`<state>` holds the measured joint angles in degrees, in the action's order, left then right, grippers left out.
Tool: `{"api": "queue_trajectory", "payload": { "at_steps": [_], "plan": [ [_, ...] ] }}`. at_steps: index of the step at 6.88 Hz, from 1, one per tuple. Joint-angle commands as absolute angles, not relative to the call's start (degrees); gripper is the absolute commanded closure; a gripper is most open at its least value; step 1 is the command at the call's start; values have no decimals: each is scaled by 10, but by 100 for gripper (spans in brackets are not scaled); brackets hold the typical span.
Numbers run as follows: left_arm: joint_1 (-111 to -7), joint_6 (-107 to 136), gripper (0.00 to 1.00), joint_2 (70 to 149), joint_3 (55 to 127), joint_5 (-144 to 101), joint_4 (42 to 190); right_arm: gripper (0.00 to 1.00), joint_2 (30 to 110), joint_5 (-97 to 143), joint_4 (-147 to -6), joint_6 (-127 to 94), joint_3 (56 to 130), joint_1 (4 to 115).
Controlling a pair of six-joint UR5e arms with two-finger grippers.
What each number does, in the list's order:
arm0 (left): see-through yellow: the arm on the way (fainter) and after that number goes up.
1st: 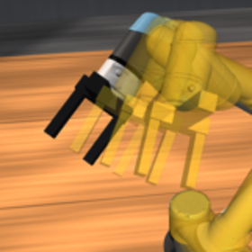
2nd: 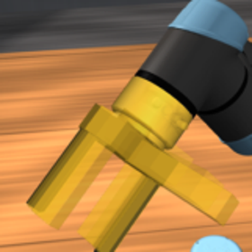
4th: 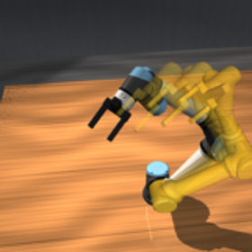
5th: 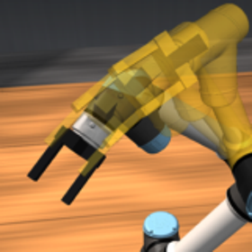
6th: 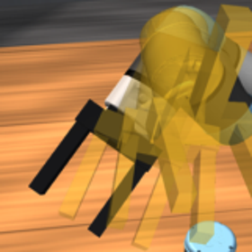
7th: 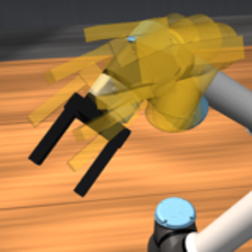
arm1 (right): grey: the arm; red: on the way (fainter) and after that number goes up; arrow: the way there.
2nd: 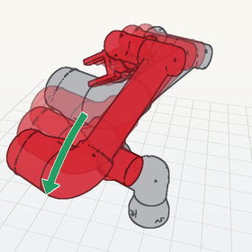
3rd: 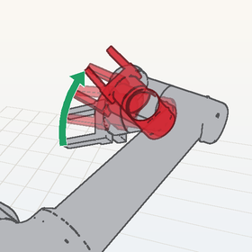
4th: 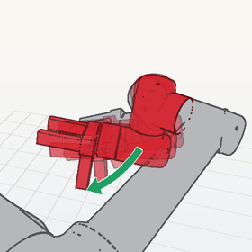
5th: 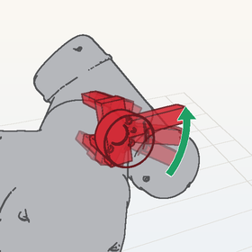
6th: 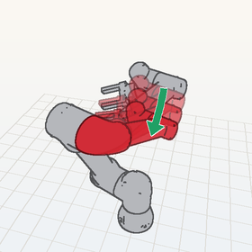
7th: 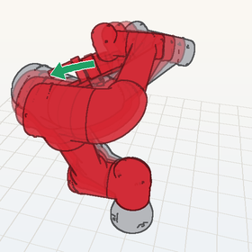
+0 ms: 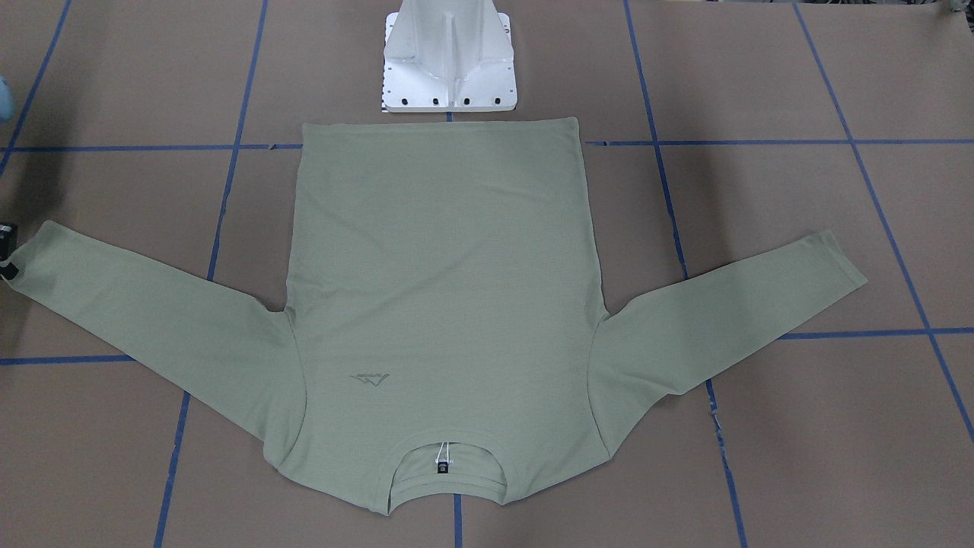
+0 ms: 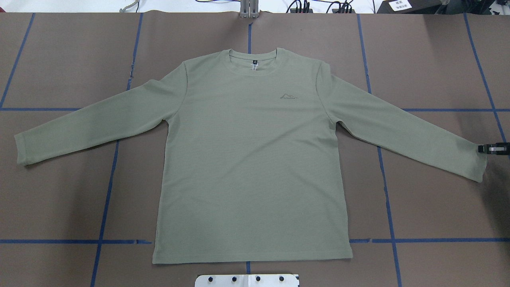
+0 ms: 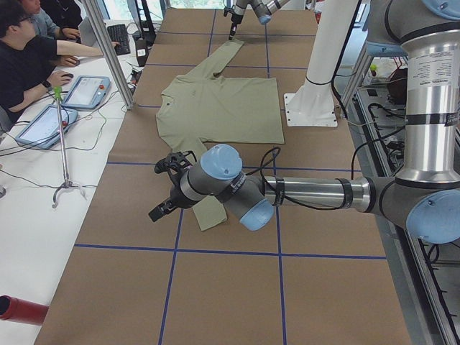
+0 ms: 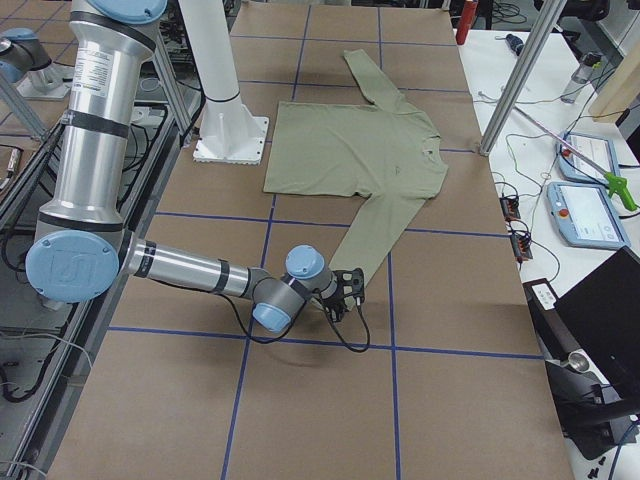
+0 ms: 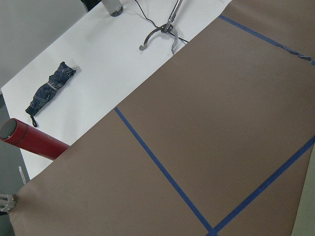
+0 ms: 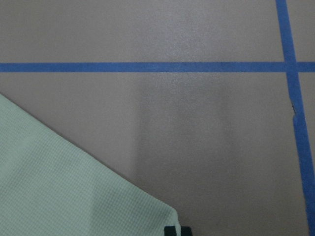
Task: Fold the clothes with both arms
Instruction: 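Lower the right gripper to the cuff of the sleeve nearest it and grasp, then lift the sleeve with the right gripper and lay it across the shirt body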
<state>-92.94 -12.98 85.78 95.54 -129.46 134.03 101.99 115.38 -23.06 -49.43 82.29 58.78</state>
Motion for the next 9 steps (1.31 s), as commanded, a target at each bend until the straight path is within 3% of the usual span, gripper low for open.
{"api": "queue_trajectory", "payload": {
  "at_steps": [1,4,5,7,8,9],
  "plan": [
    [-930,-129,0,857,955,-1295,1339,100,1026,1157,-267,-496,878,591],
    [-930,-131,0,856,952,-1295,1339,100,1017,1143,-593,-502,1127,599],
    [-930,-131,0,856,950,-1295,1339,100,946,1122,-721,-504,1172,599],
    [-930,-130,0,856,950,-1295,1339,100,723,1043,-984,-586,1174,536],
    [-930,-129,0,856,950,-1295,1339,100,576,997,-1144,-630,1145,499],
    [-930,-130,0,856,946,-1295,1339,100,470,993,-1177,-682,1083,477]
  ]
}}
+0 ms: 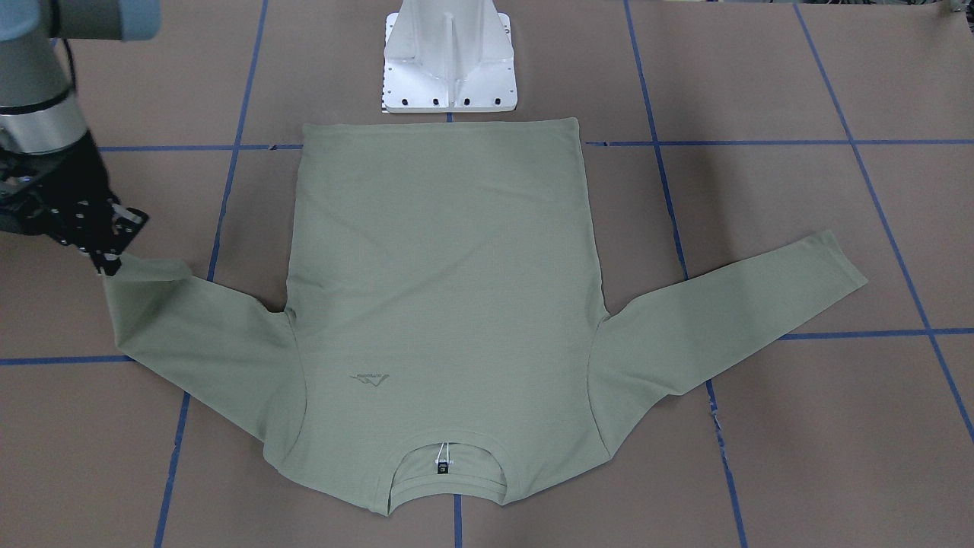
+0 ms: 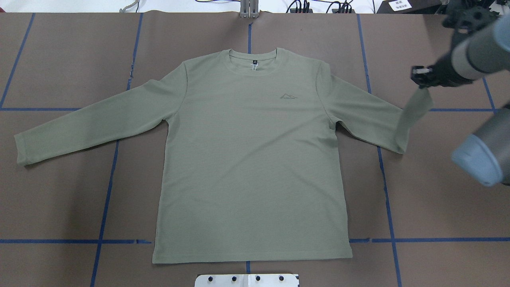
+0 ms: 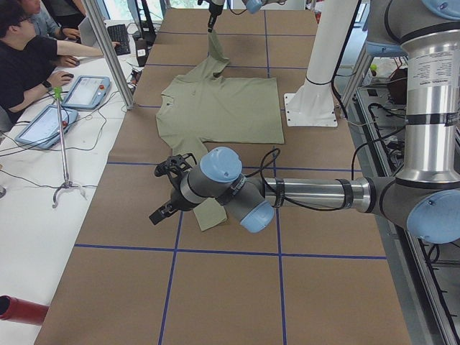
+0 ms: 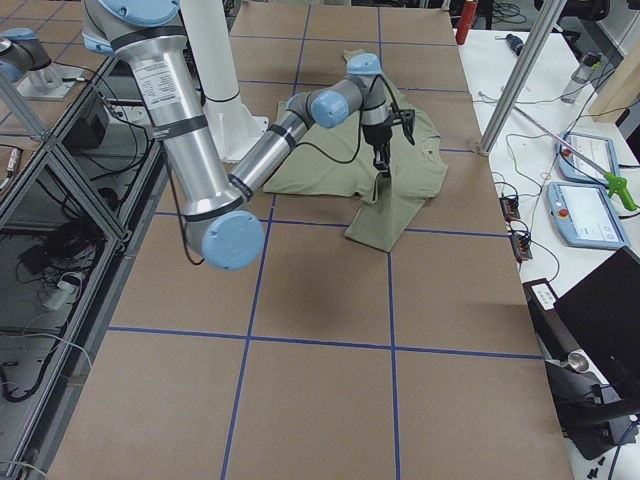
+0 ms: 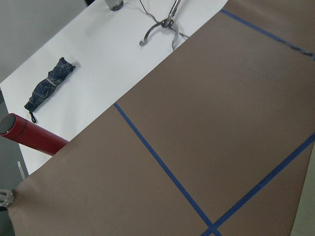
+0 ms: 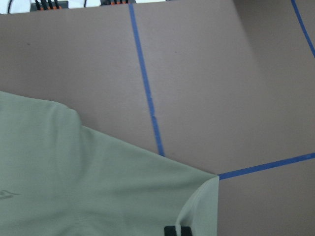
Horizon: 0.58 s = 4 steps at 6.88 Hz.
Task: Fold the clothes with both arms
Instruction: 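Lift the sleeve with the right gripper and lay it across the shirt body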
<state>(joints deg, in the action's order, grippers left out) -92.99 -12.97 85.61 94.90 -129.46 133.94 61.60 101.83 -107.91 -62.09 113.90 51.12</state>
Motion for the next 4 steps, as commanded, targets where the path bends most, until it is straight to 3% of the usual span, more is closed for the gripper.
{"api": "queue_trajectory", "payload": {
  "at_steps": [1,3,4],
  "plan": [
    [-929,-131,0,857,942,-1295,1339,100,377,968,-1176,-746,993,442],
    [-930,-131,0,856,938,-1295,1339,100,222,908,-1109,-835,785,379],
    [-929,-131,0,856,932,-1295,1339,100,197,832,-1028,-849,702,331]
  ]
}}
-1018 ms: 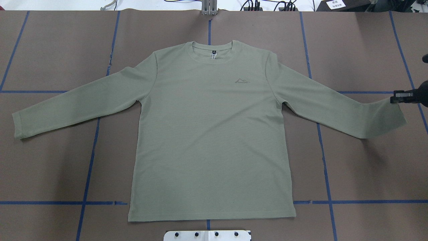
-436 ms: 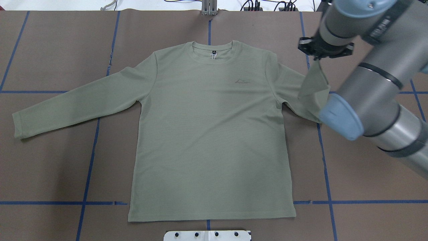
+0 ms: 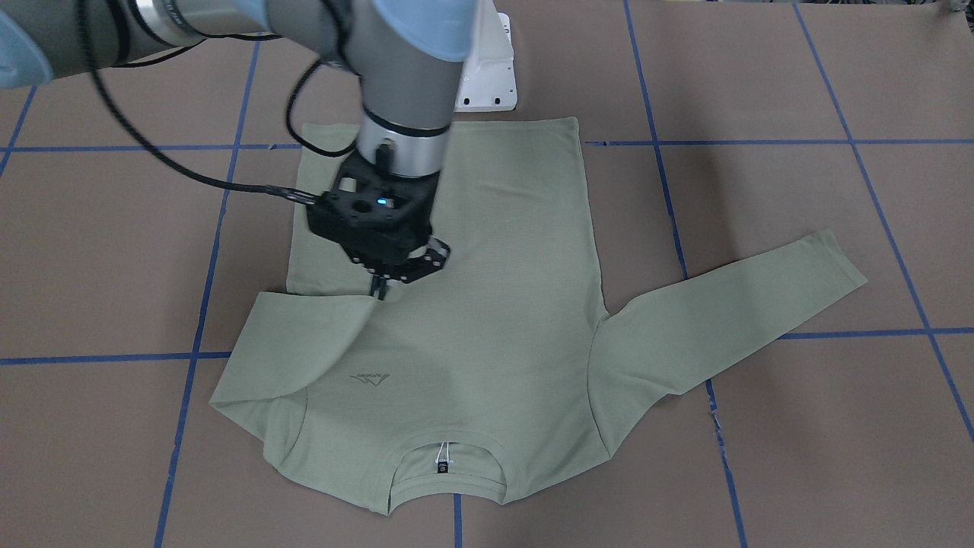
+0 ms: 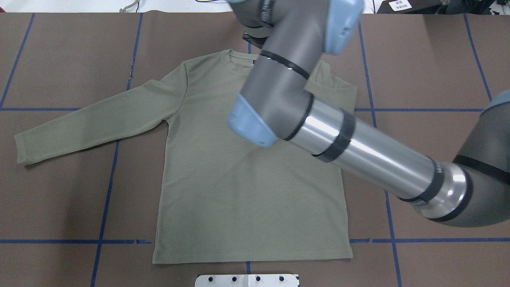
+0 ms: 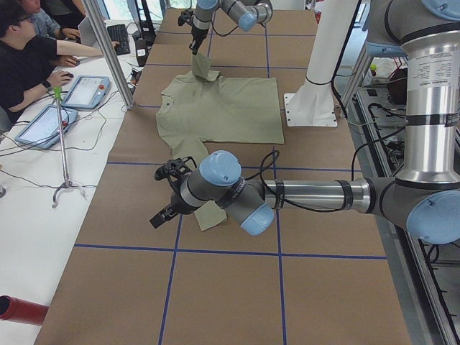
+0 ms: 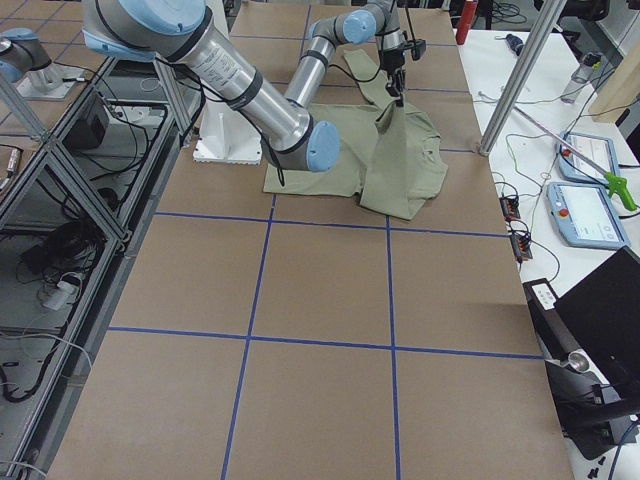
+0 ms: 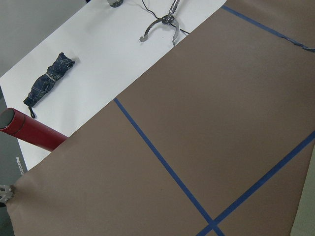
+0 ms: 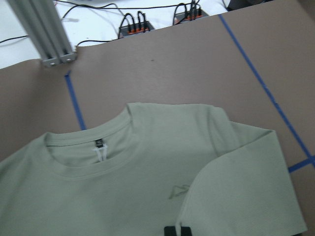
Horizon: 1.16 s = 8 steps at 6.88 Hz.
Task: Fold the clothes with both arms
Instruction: 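Lift the sleeve with the right gripper and lay it across the shirt body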
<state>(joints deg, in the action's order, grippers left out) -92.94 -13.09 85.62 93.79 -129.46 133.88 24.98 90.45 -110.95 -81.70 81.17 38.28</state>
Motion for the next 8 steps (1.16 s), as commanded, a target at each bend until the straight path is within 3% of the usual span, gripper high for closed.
{"api": "queue_trajectory", "payload": {
  "at_steps": [1,2,5,6,7,8],
  "plan": [
    [-930,-132,0,856,926,-1295,1339,100,199,789,-1010,-849,689,296],
    [-930,-132,0,856,920,-1295,1343,100,193,770,-1005,-850,686,277],
    [-930,-131,0,856,918,-1295,1343,100,123,766,-911,-873,566,264],
    [-929,-131,0,856,917,-1295,1343,87,120,766,-902,-869,562,265],
    [-930,-131,0,856,917,-1295,1342,32,101,766,-900,-867,536,265],
    [-929,-131,0,856,914,-1295,1343,4,81,766,-899,-868,518,265]
  ]
}}
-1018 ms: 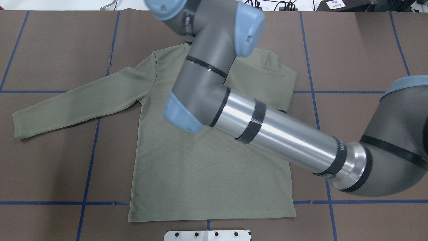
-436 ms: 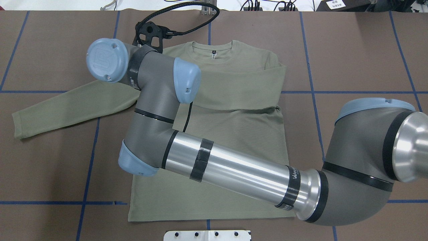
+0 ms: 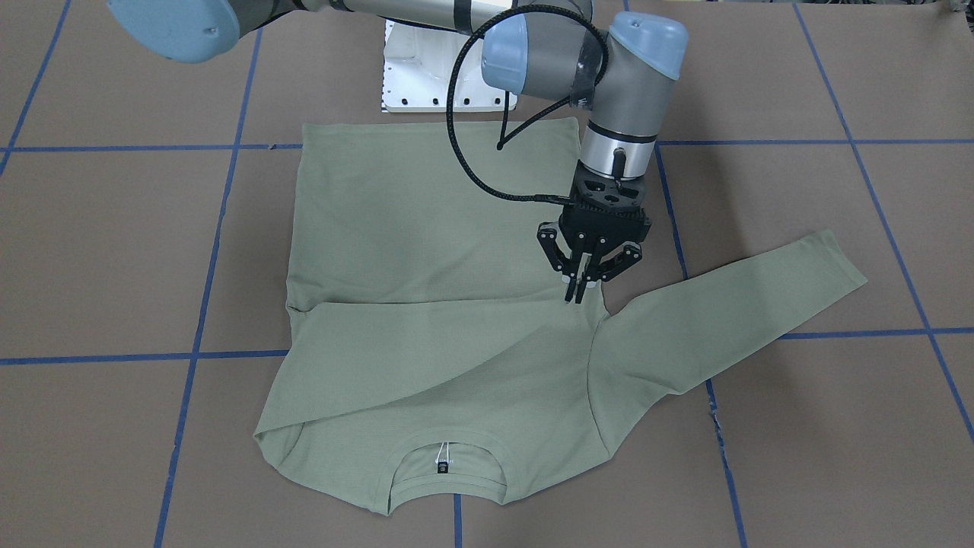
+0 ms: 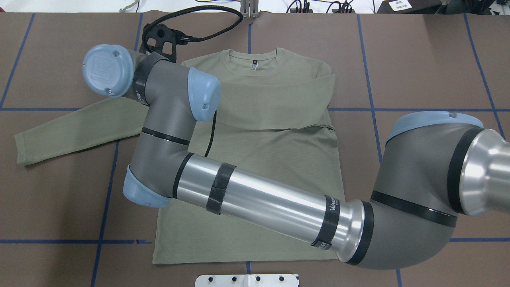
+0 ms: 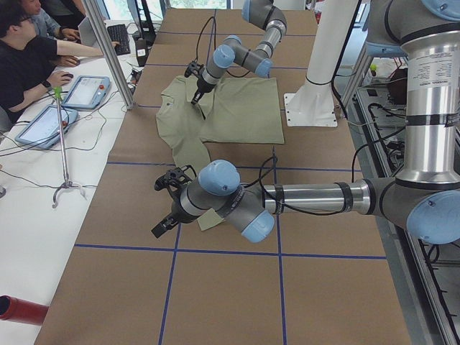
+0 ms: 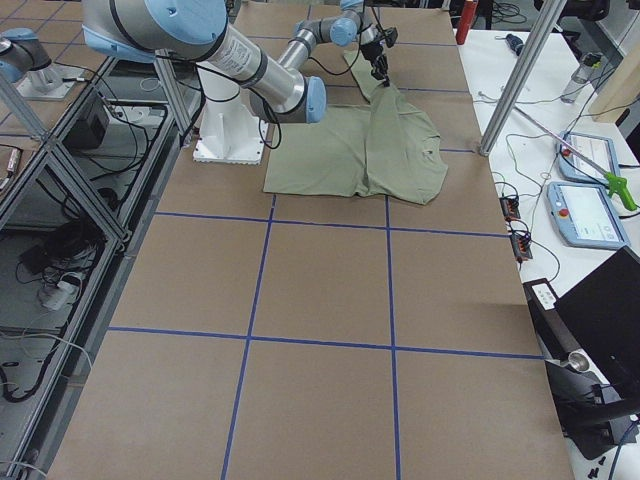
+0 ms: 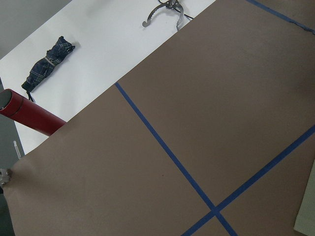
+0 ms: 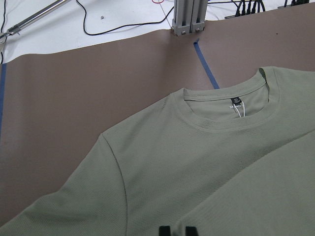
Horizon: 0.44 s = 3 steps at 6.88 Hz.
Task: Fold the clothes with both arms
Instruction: 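Lift the sleeve with the right gripper and lay it across the shirt body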
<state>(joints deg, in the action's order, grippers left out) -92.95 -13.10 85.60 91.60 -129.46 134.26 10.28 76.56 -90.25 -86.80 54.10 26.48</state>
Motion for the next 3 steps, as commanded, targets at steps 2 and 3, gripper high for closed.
{"api": "queue_trajectory", "payload": {
  "at_steps": [2,3],
  "plan": [
    [-929,-123,0,860,908,-1294,1342,2,57,777,-889,-871,518,278],
    [-929,-95,0,874,896,-1294,1341,1,57,867,-895,-859,524,317]
  ]
}}
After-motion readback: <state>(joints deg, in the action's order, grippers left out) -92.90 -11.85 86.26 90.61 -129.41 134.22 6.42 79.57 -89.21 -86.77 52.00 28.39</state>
